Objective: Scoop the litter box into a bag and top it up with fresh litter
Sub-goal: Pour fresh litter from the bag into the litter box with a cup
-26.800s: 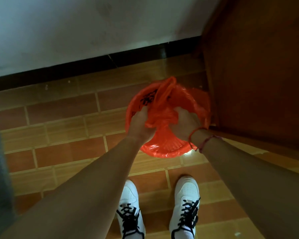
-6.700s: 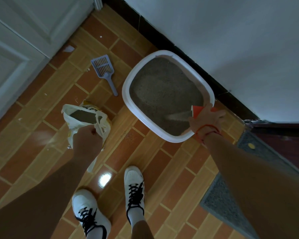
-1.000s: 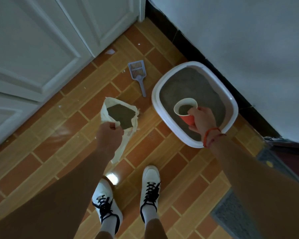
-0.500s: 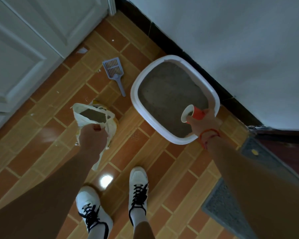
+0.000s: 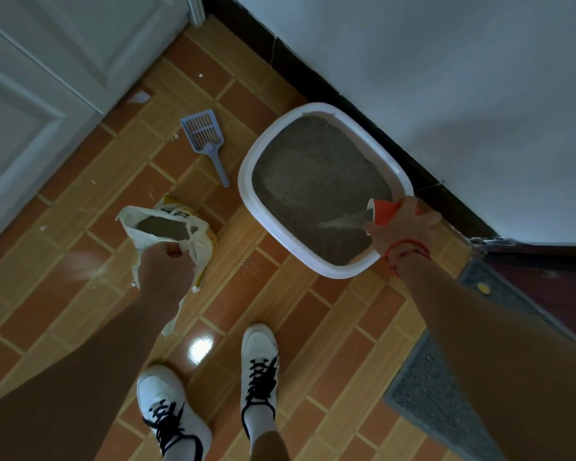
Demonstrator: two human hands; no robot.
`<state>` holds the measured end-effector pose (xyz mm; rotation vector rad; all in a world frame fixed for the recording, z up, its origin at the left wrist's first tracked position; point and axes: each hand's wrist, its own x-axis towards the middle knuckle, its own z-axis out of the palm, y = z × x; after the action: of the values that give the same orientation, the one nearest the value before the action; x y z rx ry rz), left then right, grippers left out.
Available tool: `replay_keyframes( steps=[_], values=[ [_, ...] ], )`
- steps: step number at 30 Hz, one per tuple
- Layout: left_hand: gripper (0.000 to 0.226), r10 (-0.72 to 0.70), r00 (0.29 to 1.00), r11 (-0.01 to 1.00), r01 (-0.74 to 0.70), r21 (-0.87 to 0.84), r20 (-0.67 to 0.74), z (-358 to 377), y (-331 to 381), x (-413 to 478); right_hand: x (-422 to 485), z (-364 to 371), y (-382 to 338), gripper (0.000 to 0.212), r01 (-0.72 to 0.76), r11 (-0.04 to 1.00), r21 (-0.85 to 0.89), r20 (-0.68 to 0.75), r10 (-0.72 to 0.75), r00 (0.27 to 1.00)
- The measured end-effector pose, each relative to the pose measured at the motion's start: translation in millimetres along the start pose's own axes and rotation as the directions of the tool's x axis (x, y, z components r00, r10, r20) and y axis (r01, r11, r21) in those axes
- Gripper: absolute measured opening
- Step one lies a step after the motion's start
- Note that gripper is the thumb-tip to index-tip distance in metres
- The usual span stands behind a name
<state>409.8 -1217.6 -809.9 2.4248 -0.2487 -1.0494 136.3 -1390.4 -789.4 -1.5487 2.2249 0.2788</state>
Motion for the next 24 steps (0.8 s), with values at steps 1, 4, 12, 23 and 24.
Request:
replay_keyframes(
  steps=[1,4,12,23,24],
  values=[
    [0.014,0.003,1.0,1.0,-0.003,-0.001,-0.003,0,1,0,-1,-3,-1,0.072,0.014,1.0,-0.014,-0.008,-0.014,1.0],
    [0.013,0.008,1.0,1.0,-0.008,0.008,-0.013,0,1,1,-7,-17,-2,0.062,0.043,0.998,-0.051,0.035,-0.041,0.999],
    [0.015,-0.007,1.0,0.999,0.008,0.033,-0.006,1,-3,1,-16,-37,-1,0.057,0.068,0.99,-0.124,0.193,-0.043,0.98],
    [0.013,0.01,1.0,1.0,-0.01,0.0,0.003,-5,-5,-2,-4,-15,-6,0.078,0.081,0.979,-0.189,-0.137,-0.108,0.985],
    [0.013,0.01,1.0,1.0,-0.01,-0.008,0.009,-6,-6,-3,-5,-14,-8,0.078,0.08,0.982,-0.171,-0.128,-0.103,0.986]
  ],
)
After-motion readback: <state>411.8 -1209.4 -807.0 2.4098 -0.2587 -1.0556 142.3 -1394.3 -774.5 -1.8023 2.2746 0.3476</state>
